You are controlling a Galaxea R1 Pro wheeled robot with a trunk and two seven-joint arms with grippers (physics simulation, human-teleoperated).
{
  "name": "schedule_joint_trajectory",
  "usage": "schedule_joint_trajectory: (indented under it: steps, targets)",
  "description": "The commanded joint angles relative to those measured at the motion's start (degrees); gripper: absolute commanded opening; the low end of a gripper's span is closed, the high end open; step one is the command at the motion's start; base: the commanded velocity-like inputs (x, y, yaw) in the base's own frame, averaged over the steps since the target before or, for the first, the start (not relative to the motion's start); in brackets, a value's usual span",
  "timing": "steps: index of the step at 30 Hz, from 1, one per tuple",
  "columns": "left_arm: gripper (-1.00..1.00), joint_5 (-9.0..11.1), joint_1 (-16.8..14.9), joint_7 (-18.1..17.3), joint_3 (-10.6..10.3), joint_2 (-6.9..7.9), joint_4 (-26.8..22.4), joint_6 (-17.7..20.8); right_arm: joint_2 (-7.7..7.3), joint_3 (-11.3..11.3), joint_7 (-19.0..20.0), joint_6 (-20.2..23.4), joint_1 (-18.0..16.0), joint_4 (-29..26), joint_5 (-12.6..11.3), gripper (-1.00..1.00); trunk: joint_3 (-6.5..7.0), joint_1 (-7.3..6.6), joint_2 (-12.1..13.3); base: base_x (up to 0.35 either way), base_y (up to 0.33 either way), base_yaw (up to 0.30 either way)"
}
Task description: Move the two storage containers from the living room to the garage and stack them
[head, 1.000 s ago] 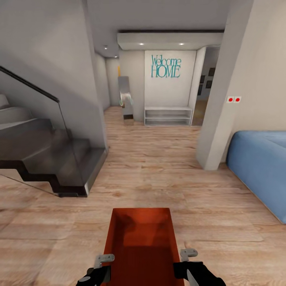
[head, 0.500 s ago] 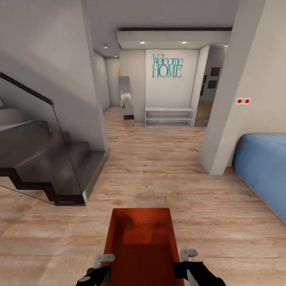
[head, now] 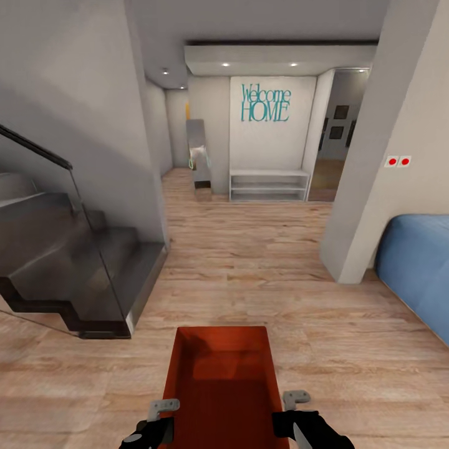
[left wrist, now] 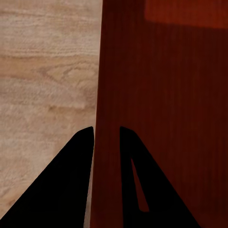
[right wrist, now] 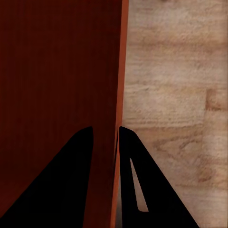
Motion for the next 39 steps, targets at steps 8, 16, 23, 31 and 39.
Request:
schedule_joint_trajectory:
  steps: [8,16,23,31,39]
  targets:
    - [-1.0,-0.28,-0.06,-1.3,-0.26,0.19,0.26,0.36,-1.89,1.73,0.56,0.37,-0.03,-0.27,-1.1,-1.0,-0.05,0.03,-0.03,0.339,0.014,0.0]
    - [-1.0,-0.28,-0.06,-1.3,-0.26,0.19,0.25,0.36,-1.89,1.73,0.52,0.37,-0.03,-0.3,-1.09,-1.0,-0.05,0.03,-0.03,0.342,0.001,0.0]
    - [-1.0,-0.28,-0.06,-1.3,-0.26,0.19,0.26,0.36,-1.89,1.73,0.48,0.37,-0.03,-0.28,-1.07,-1.0,-0.05,0.03,-0.03,0.343,0.0,0.0]
    - [-1.0,-0.3,-0.06,-1.3,-0.26,0.19,0.26,0.36,-1.89,1.73,0.48,0.37,-0.03,-0.32,-1.07,-1.0,-0.05,0.03,-0.03,0.343,0.0,0.0]
    - [-1.0,-0.27,-0.06,-1.3,-0.26,0.19,0.26,0.36,-1.89,1.73,0.48,0.37,-0.03,-0.29,-1.07,-1.0,-0.05,0.03,-0.03,0.343,0.0,0.0]
